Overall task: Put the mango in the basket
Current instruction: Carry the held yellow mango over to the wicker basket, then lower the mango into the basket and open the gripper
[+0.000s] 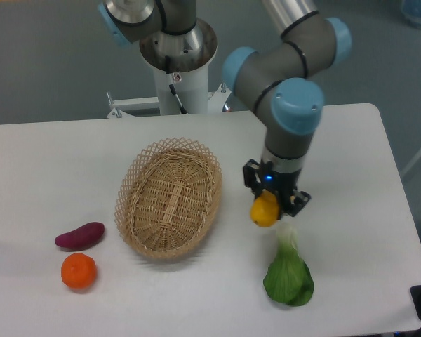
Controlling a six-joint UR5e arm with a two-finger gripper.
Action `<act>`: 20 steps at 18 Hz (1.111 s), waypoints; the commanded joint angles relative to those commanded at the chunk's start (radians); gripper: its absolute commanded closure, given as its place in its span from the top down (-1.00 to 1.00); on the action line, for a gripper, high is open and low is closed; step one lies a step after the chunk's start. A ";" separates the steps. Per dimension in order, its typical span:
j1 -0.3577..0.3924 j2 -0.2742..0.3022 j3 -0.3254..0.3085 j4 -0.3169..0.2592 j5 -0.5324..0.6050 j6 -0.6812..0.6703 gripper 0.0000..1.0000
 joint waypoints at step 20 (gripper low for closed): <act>-0.253 -0.011 -0.106 0.005 0.092 -0.095 -0.07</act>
